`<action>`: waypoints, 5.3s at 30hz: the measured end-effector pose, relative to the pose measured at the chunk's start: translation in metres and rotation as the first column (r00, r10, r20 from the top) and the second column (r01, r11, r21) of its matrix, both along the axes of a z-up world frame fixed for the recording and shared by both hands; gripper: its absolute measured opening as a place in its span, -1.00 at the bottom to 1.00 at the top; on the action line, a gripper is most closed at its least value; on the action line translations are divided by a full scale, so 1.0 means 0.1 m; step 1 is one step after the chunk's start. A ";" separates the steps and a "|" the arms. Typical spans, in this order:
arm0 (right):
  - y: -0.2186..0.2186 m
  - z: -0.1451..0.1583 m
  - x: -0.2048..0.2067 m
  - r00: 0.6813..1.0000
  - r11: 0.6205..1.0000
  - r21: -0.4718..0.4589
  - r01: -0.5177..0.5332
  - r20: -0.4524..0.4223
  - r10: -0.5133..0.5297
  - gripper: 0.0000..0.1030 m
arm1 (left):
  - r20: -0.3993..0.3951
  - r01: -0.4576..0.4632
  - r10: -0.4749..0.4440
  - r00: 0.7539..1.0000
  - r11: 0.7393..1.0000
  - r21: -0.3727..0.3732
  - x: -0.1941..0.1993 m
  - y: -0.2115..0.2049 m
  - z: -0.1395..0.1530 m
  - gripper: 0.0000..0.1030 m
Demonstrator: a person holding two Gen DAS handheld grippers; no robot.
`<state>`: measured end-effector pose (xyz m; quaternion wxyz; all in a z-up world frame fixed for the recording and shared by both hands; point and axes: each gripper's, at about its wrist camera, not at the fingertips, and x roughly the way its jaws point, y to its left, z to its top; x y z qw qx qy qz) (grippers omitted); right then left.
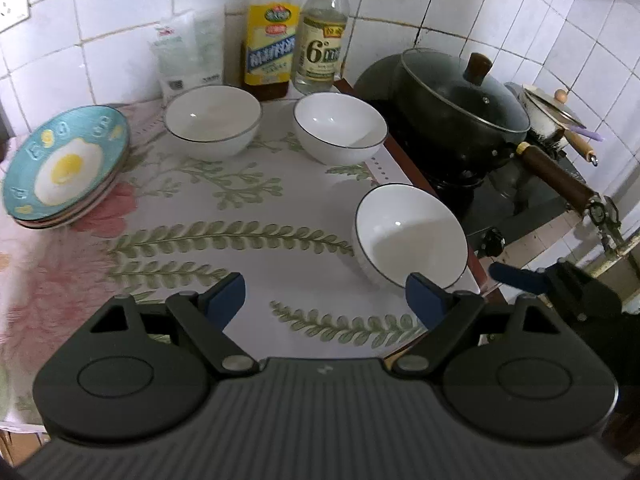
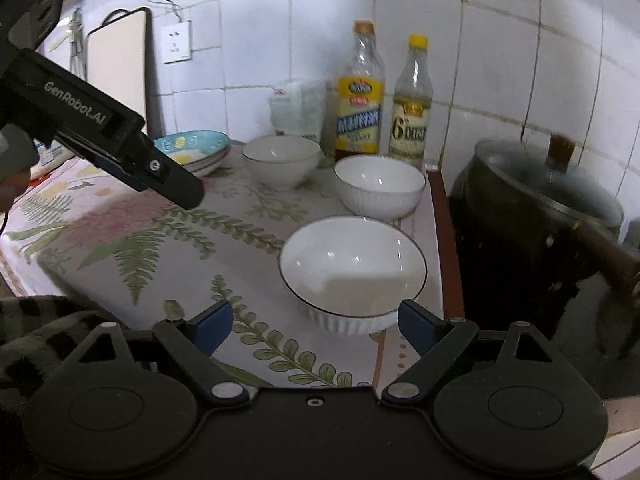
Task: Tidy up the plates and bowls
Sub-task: 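Move both grippers to a white bowl beside the black pot, then close both grippers on the rim of the white bowl, then carry the white bowl beside the plate stack, lower it and open both grippers, then move both grippers to a second white bowl near the bottles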
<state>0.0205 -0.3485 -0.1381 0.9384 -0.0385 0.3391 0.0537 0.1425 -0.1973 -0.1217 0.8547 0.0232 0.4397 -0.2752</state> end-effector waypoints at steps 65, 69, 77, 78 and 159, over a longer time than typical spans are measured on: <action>0.76 0.03 0.33 0.989 0.996 -0.039 -0.082 0.117 0.086 0.81 | -0.078 -0.011 0.011 0.997 1.000 -0.001 0.04 0.27 -0.02 -0.60; 0.93 0.12 0.41 0.987 0.993 -0.036 -0.112 0.111 0.116 0.81 | -0.071 -0.043 0.042 0.997 0.999 -0.017 0.05 0.50 0.05 -0.60; 1.22 0.17 0.64 0.979 0.983 -0.053 -0.177 0.094 0.181 0.81 | -0.079 -0.098 0.093 0.992 0.994 -0.056 0.23 0.87 0.06 -0.60; 1.26 0.17 0.68 0.978 0.981 -0.056 -0.185 0.089 0.189 0.81 | -0.080 -0.107 0.103 0.992 0.993 -0.056 0.25 0.91 0.04 -0.60; -0.19 1.19 0.96 0.993 0.956 0.271 0.117 -0.020 -0.116 0.40 | -0.050 -0.087 0.082 0.995 0.991 -0.103 0.44 0.20 0.69 0.11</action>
